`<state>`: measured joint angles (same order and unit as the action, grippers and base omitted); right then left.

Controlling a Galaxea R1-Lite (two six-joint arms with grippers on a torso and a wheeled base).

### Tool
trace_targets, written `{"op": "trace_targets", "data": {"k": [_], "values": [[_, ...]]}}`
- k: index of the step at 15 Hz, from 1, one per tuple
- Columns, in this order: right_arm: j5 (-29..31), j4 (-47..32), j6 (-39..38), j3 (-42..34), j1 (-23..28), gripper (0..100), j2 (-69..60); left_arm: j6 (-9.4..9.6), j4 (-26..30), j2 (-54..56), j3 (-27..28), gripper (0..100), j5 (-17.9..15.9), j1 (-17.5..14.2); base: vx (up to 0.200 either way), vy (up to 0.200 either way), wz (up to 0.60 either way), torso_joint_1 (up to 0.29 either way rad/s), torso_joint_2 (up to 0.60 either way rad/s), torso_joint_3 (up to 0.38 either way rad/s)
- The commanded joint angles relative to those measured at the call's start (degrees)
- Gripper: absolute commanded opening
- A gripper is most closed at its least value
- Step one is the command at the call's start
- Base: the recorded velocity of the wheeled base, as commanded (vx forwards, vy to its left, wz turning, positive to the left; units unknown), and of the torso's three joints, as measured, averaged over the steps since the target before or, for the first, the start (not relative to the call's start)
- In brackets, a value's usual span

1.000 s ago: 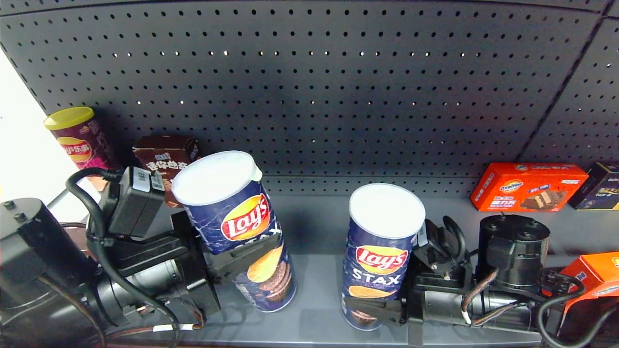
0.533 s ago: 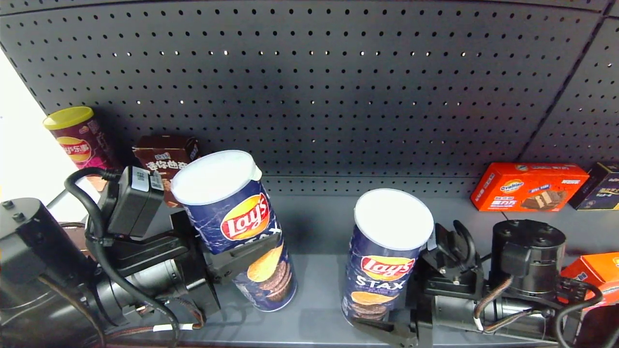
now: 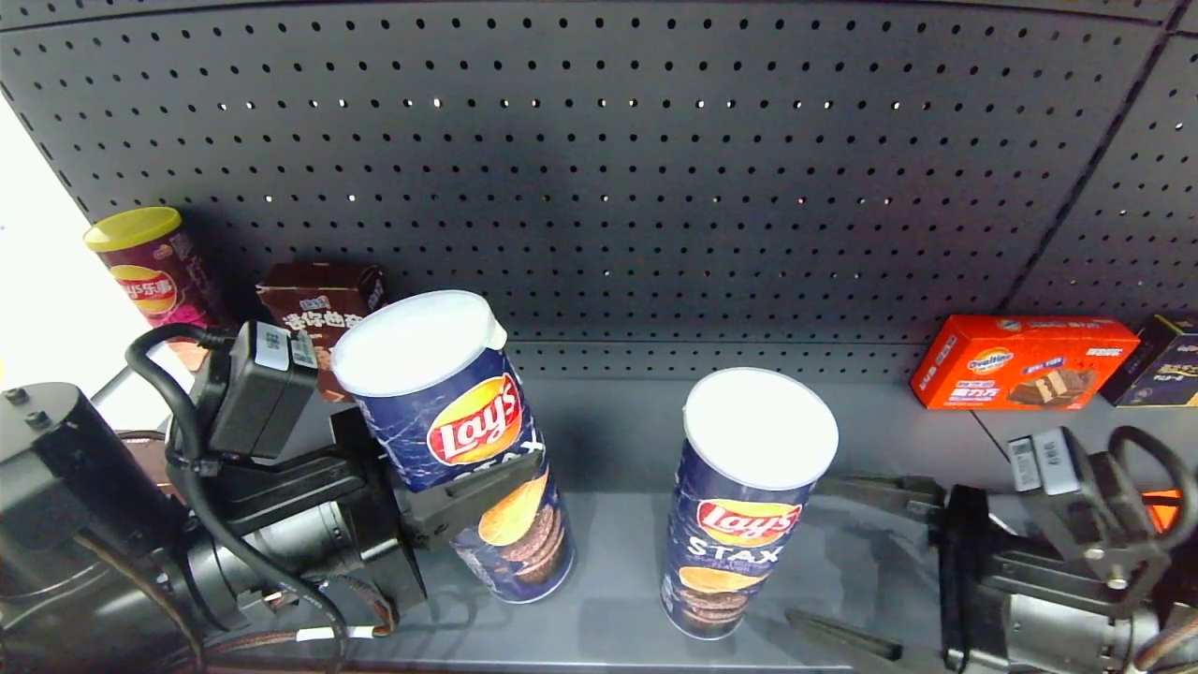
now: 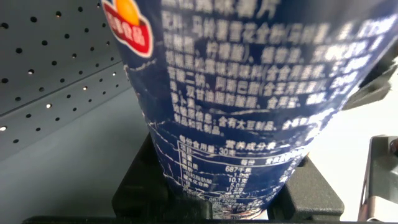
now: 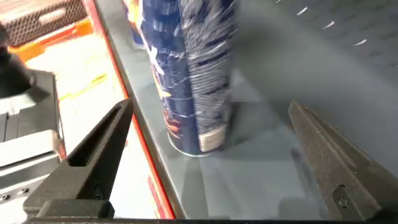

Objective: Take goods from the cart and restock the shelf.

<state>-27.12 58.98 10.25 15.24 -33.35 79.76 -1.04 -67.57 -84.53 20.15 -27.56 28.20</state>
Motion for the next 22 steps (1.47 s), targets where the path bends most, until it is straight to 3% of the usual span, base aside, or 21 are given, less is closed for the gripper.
{"op": "trace_targets", "data": {"k": [1, 2, 3, 8, 11, 13, 17, 18, 22], "values": [[0.41, -0.36, 0.03, -2.05, 8.04, 100, -10.59, -0.02, -0.02, -0.02, 0.06, 0, -0.03, 0.02, 0.0, 0.0, 0.0, 0.0, 0.0, 0.0], [0.49, -0.36, 0.03, -1.97, 9.8, 100, -11.82, -0.02, -0.02, -0.02, 0.06, 0, -0.03, 0.02, 0.0, 0.0, 0.0, 0.0, 0.0, 0.0], [0.58, -0.36, 0.03, -1.88, 15.07, 100, -15.16, -0.02, -0.02, -0.02, 0.06, 0, -0.03, 0.02, 0.0, 0.0, 0.0, 0.0, 0.0, 0.0], [8.84, -0.79, -4.1, -7.24, 30.63, 100, -28.61, 0.07, -0.02, -0.02, -0.02, 0, -0.03, 0.02, 0.0, 0.0, 0.0, 0.0, 0.0, 0.0], [13.33, -3.34, -4.63, -13.66, 33.97, 100, -39.07, 0.07, -0.02, 0.15, -0.02, 0, -0.03, 0.02, 0.0, 0.0, 0.0, 0.0, 0.0, 0.0], [17.28, -11.87, -4.63, -14.71, 34.14, 100, -47.24, 0.07, -0.02, 0.07, 0.15, 0, -0.03, 0.02, 0.0, 0.0, 0.0, 0.0, 0.0, 0.0], [21.67, -49.49, -5.07, -14.18, 34.06, 100, -76.86, 0.33, -0.02, 0.51, -1.08, 0, 0.05, 0.02, 0.0, 0.0, 0.0, 0.0, 0.0, 0.0], [23.26, -54.58, -5.51, -14.62, 33.44, 100, -79.76, 0.42, -0.02, 1.03, -1.87, 0, 0.05, 0.02, 0.0, 0.0, 0.0, 0.0, 0.0, 0.0], [25.72, -59.42, -8.41, -15.15, 33.44, 100, -79.76, 1.12, 0.16, 1.56, -0.82, 0, -0.03, 0.37, 0.0, 0.0, 0.0, 0.0, 0.0, 0.0]]}}
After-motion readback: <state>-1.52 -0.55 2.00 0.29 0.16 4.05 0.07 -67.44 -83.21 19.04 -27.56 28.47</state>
